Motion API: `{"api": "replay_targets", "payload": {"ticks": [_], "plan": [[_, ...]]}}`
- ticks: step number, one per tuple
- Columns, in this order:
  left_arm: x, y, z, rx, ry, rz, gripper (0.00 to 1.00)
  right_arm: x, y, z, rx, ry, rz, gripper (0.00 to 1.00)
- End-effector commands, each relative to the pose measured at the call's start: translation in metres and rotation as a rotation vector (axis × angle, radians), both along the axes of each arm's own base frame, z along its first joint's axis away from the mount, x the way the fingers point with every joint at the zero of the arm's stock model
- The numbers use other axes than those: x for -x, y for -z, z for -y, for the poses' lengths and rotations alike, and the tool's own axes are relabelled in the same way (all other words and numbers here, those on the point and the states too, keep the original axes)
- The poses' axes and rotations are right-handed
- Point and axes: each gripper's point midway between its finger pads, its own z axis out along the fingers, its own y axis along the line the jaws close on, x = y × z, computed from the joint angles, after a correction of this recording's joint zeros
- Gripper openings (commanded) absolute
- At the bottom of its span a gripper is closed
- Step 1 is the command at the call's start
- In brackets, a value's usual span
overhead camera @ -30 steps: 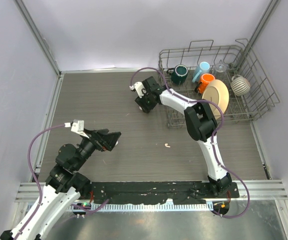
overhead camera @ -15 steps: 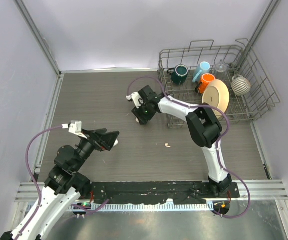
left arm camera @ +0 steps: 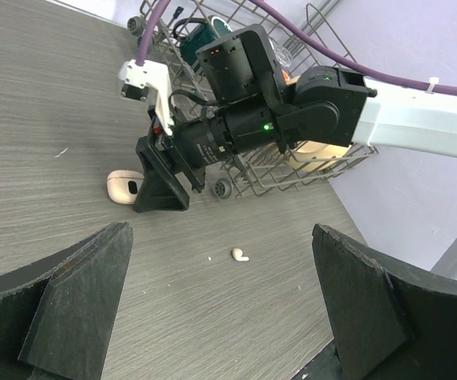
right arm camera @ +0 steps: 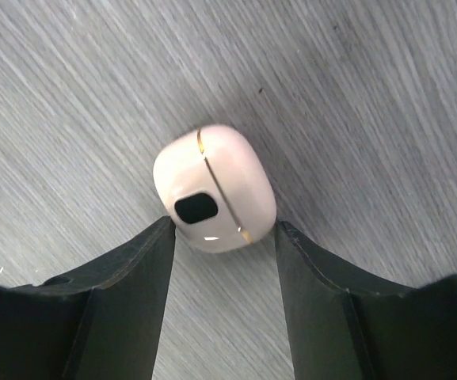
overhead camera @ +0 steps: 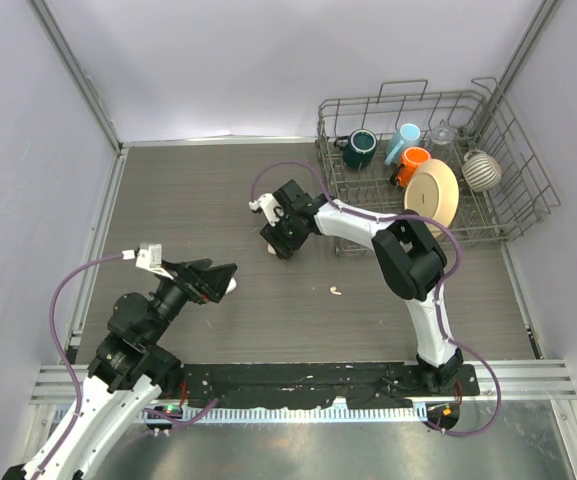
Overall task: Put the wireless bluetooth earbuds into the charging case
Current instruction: Move the charging case to the center of the board, then pick up the charging case at the center of the board.
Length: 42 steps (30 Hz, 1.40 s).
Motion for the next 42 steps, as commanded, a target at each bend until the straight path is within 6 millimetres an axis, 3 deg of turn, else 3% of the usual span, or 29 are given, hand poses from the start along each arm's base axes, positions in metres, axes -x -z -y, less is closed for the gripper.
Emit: {"api": "replay_targets", "payload": {"ticks": [1, 8, 14, 26, 42], "plan": [[0.0, -0.013, -0.005, -0.002, -0.019, 0.042, 1.0, -0.004, -0.04, -0.009, -0.087, -0.037, 0.102, 0.59], [-0.001, -0.011, -0.004, -0.006, -0.021, 0.037, 1.0, -0.003, -0.057, -0.011, -0.144, -0.036, 0.164, 0.62], [0.0, -0.012, -0.004, -0.011, -0.016, 0.045, 1.0, 0.013, -0.051, -0.015, -0.146, -0.273, 0.206, 0.62], [0.003, -0.013, -0.01, 0.001, -0.037, 0.068, 1.0, 0.001, -0.039, -0.016, -0.142, -0.458, 0.327, 0.6], [0.002, -0.013, -0.008, -0.005, -0.03, 0.076, 1.0, -0.007, -0.051, -0.018, -0.216, -0.676, 0.352, 0.58]]}}
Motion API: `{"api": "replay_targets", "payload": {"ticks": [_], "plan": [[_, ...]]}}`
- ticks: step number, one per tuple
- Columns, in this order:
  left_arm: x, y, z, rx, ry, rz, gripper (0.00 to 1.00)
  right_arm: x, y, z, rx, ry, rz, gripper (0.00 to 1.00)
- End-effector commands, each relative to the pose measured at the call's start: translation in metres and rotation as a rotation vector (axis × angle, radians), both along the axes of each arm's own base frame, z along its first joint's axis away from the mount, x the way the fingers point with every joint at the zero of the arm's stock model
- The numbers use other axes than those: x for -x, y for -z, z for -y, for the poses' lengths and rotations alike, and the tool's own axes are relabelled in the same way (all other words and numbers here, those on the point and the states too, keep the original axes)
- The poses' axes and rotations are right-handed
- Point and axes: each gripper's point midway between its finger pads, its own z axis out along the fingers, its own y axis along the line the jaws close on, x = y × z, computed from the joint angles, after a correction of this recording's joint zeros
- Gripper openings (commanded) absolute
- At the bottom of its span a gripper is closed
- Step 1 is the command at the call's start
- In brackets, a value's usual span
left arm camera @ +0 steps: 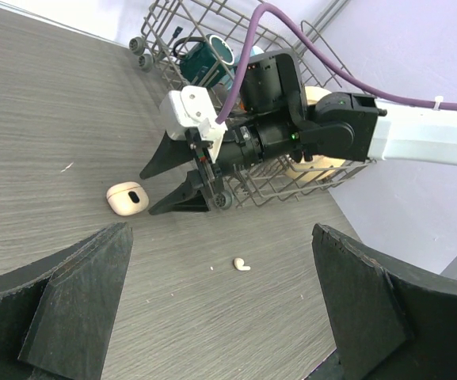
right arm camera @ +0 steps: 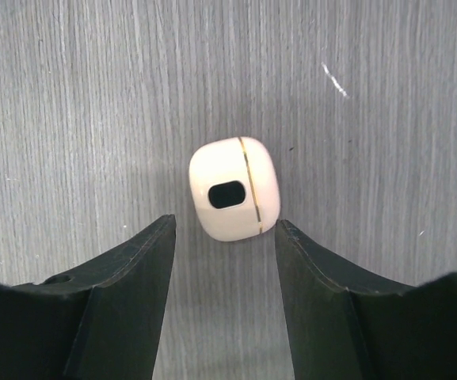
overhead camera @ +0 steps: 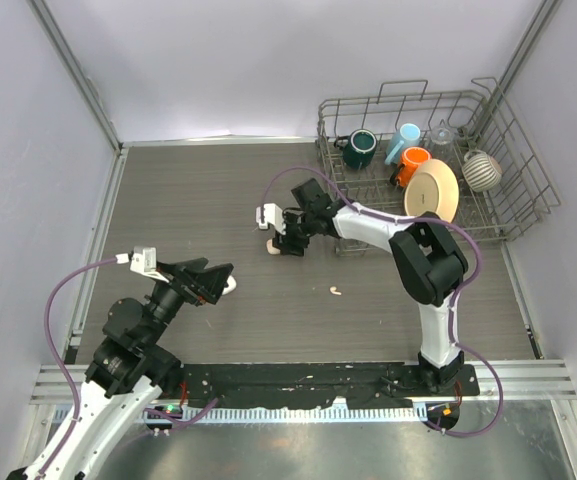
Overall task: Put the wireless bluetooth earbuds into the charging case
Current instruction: Pick up the charging case at the center of the board.
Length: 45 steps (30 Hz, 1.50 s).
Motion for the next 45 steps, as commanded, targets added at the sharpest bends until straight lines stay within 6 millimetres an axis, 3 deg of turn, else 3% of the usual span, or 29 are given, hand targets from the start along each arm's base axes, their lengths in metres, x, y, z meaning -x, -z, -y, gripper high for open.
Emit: {"api": "replay_targets", "payload": {"ticks": [1, 3, 5, 6, 16, 26, 39, 45], "plan": [[-0.002, -0.004, -0.001, -0.01, -0.007, 0.031, 1.0, -0.006, -0.02, -0.017, -0.06, -0.152, 0.02, 0.58], [-0.002, -0.004, -0.001, -0.012, -0.007, 0.032, 1.0, -0.003, -0.02, -0.017, -0.041, -0.192, -0.01, 0.57], [-0.002, -0.003, -0.001, -0.012, -0.007, 0.032, 1.0, 0.005, -0.007, -0.012, -0.015, -0.219, -0.081, 0.56], [-0.002, -0.003, -0.001, -0.012, -0.007, 0.032, 1.0, 0.002, -0.011, -0.014, -0.014, -0.23, -0.074, 0.56], [-0.002, -0.003, 0.0, -0.01, -0.001, 0.041, 1.0, -0.001, 0.017, -0.004, 0.05, -0.201, -0.093, 0.56], [-0.003, -0.003, 0.0, -0.011, -0.006, 0.043, 1.0, -0.013, 0.012, -0.015, -0.002, -0.126, -0.068, 0.61], [-0.003, -0.002, 0.002, -0.019, 0.003, 0.039, 1.0, -0.001, 0.02, -0.026, 0.003, -0.116, -0.057, 0.64], [-0.004, 0.001, 0.0, -0.027, -0.008, 0.03, 1.0, -0.008, 0.022, -0.024, 0.02, -0.054, -0.069, 0.56]]}}
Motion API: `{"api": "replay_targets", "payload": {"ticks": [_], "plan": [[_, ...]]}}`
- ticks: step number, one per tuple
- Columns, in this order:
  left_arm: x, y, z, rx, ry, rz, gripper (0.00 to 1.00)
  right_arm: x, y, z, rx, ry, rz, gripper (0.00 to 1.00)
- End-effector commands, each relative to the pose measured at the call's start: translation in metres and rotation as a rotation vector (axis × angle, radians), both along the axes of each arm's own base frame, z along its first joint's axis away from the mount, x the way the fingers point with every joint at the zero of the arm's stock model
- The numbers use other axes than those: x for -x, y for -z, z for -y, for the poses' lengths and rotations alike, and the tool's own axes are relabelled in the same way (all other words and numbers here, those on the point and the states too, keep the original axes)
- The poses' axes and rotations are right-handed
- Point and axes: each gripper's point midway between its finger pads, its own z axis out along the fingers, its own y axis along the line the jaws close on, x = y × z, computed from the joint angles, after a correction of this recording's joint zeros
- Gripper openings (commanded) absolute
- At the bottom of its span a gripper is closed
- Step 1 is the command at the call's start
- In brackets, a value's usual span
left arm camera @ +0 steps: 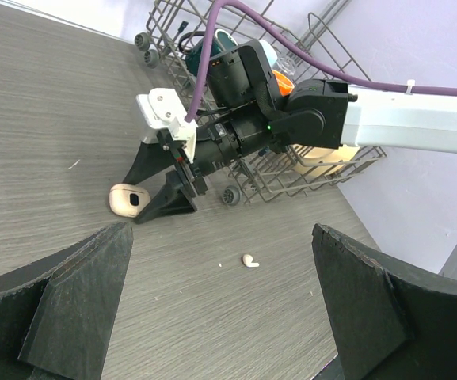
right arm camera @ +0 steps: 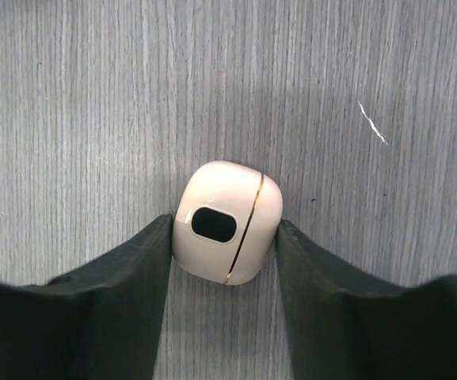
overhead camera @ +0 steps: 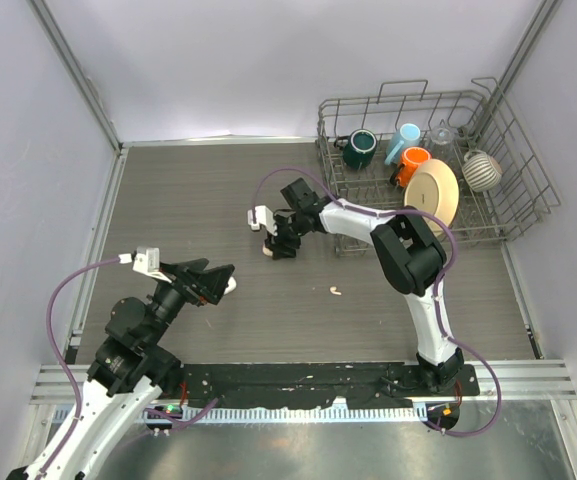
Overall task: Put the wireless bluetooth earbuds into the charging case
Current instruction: Pick up the charging case at the center of the board.
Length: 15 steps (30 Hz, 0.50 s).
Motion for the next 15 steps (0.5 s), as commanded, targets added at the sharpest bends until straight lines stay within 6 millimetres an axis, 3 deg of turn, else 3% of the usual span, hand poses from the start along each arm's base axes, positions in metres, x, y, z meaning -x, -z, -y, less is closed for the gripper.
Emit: {"api": "replay_targets", "payload": {"ticks": [1, 3, 6, 7, 8, 12, 13, 15], "plan": [[-0.004, -0.007, -0.002, -0.001, -0.017, 0.026, 1.0, -0.007, -0.002, 0.002, 0.023, 0.071, 0.014, 0.47], [-0.006, -0.003, -0.004, -0.007, -0.033, 0.005, 1.0, -0.009, -0.006, 0.006, 0.027, 0.104, 0.02, 0.38], [-0.009, 0.0, -0.005, -0.018, -0.048, -0.022, 1.0, -0.005, -0.009, 0.01, 0.015, 0.125, 0.028, 0.15], [-0.01, 0.003, -0.006, -0.025, -0.059, -0.039, 1.0, -0.004, -0.018, 0.011, -0.006, 0.138, 0.051, 0.05], [-0.01, 0.003, -0.007, -0.027, -0.062, -0.046, 1.0, -0.004, -0.023, 0.012, -0.021, 0.147, 0.063, 0.01], [-0.011, 0.007, -0.009, -0.034, -0.079, -0.083, 1.0, -0.004, -0.079, 0.013, -0.176, 0.209, 0.176, 0.01], [-0.009, 0.004, -0.009, -0.03, -0.076, -0.087, 1.0, 0.006, -0.101, 0.019, -0.217, 0.211, 0.204, 0.01], [-0.007, 0.005, -0.011, -0.03, -0.079, -0.119, 1.0, 0.019, -0.116, 0.025, -0.266, 0.216, 0.223, 0.01]]}}
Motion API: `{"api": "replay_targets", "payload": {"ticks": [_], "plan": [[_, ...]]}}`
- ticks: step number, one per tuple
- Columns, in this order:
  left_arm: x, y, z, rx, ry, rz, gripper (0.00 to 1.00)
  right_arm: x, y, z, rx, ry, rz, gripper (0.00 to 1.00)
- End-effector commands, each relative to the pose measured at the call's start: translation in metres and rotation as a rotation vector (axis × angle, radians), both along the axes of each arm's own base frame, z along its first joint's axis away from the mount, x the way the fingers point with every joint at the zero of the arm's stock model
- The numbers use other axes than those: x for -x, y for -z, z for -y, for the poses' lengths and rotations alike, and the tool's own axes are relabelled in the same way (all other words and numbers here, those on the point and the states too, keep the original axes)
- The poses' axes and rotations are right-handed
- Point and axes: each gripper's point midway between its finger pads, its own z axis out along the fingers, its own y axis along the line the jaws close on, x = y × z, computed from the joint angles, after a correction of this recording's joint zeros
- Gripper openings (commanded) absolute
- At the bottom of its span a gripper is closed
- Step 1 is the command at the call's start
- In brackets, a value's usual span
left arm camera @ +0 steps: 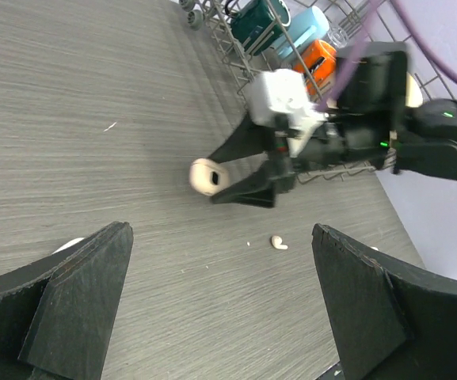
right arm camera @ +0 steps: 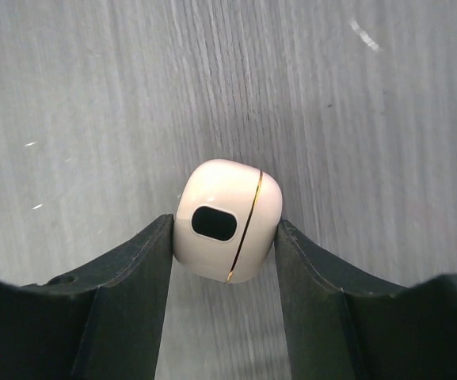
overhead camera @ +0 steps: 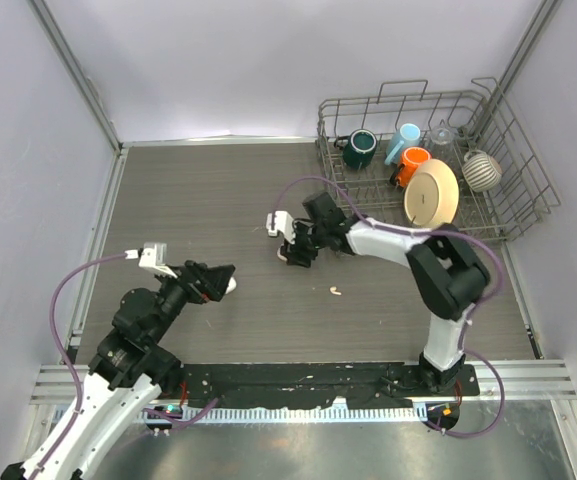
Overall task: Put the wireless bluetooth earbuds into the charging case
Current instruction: Pick up the charging case at the center of the board.
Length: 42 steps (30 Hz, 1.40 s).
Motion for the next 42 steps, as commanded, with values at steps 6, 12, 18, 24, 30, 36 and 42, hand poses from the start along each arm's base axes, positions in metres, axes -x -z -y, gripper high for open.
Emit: {"api": "replay_targets", "payload": {"ticks": [6, 12, 18, 24, 30, 36, 42], "plan": [[0.017, -0.038, 0.03, 0.016, 0.196, -0.003, 1.0, 0.064, -0.169, -0.006, -0.339, -0.032, 0.344, 0.01], [0.031, -0.049, 0.073, 0.046, 0.451, -0.072, 0.98, 0.11, -0.206, -0.003, -0.36, -0.054, 0.42, 0.01], [0.031, -0.074, 0.078, 0.111, 0.477, -0.015, 0.97, 0.128, -0.219, 0.0, -0.356, -0.057, 0.458, 0.01], [0.032, -0.077, 0.086, 0.14, 0.516, -0.028, 0.91, 0.141, -0.226, -0.004, -0.373, -0.078, 0.471, 0.01], [0.025, -0.07, 0.093, 0.162, 0.527, -0.035, 0.83, 0.151, -0.23, -0.01, -0.393, -0.101, 0.465, 0.01], [0.024, -0.06, 0.103, 0.153, 0.556, -0.06, 0.73, 0.153, -0.232, -0.011, -0.406, -0.103, 0.471, 0.01], [0.023, -0.053, 0.111, 0.149, 0.589, -0.078, 0.68, 0.155, -0.239, -0.012, -0.424, -0.112, 0.48, 0.01]]}}
